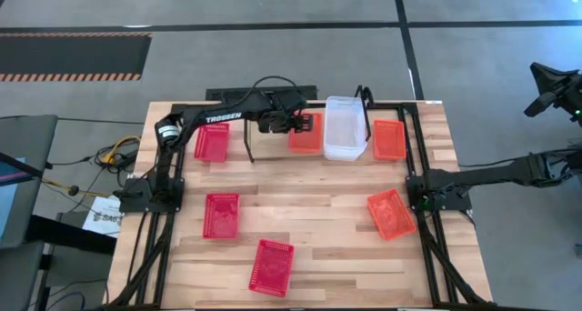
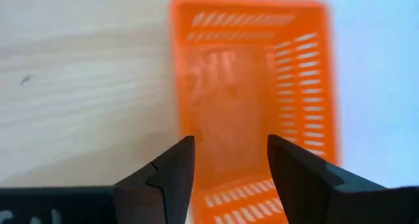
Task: Stack baskets on shelf by color
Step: Stack the top orange bin on top of the orange bin on the shelf
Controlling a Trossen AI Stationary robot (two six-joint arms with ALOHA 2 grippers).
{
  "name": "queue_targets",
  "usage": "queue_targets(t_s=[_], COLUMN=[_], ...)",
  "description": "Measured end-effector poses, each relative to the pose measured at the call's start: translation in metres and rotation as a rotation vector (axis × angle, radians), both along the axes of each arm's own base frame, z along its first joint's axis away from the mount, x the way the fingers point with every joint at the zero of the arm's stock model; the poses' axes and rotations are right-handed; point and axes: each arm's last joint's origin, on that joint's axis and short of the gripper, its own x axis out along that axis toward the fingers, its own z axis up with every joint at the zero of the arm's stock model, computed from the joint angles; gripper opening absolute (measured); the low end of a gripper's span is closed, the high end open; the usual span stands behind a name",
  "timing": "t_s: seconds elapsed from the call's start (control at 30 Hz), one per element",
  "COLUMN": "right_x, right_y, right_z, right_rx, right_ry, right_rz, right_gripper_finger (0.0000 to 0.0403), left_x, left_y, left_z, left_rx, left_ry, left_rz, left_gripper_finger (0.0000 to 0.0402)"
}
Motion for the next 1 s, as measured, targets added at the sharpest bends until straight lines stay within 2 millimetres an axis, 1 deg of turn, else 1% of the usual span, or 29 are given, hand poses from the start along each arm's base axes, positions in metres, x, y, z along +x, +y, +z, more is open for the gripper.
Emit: queue_targets(t_s=[0.13,0.2,0.3,0.43,0.5,0.6,0.67,0.77,0.87,1.0], right_x=[0.0,0.0,0.003,0.018,0.028,0.049,0.066,0.091,0.116,0.143], right_y=[0.0,0.0,0.0,0.0,-0.001,-0.001,-0.002,-0.002,-0.003,-0.005], right_z=[0.0,0.0,0.0,-0.004,-0.008,-0.016,-0.023,-0.039,-0.058,-0.084], right_rx=[0.001,0.002,0.014,0.061,0.088,0.135,0.175,0.261,0.353,0.405], right_ry=[0.0,-0.001,-0.005,0.014,0.04,0.105,0.155,0.221,0.3,0.43], right_rz=[0.007,0.019,0.102,0.235,0.275,0.325,0.349,0.384,0.421,0.394], right_gripper_finger=[0.0002,0.0003,0.0006,0.0007,0.0007,0.0007,0.0008,0.0008,0.0008,0.0009], left_x=[0.007,0.007,0.004,0.001,0.001,0.0,-0.001,-0.008,-0.015,-0.022], left_y=[-0.002,-0.003,-0.005,-0.016,-0.027,-0.046,-0.06,-0.079,-0.092,-0.105], left_z=[0.024,0.04,0.068,0.108,0.129,0.159,0.174,0.189,0.2,0.208], left_rx=[0.056,0.093,0.164,0.275,0.346,0.467,0.562,0.649,0.707,0.748], left_ry=[-0.054,-0.055,-0.049,-0.059,-0.095,-0.14,-0.184,-0.198,-0.19,-0.181], left_rz=[-0.051,-0.069,-0.067,-0.08,-0.113,-0.166,-0.192,-0.218,-0.232,-0.29], left_gripper_finger=[0.0177,0.0177,0.0177,0.0177,0.0177,0.0177,0.0177,0.0177,0.0177,0.0177])
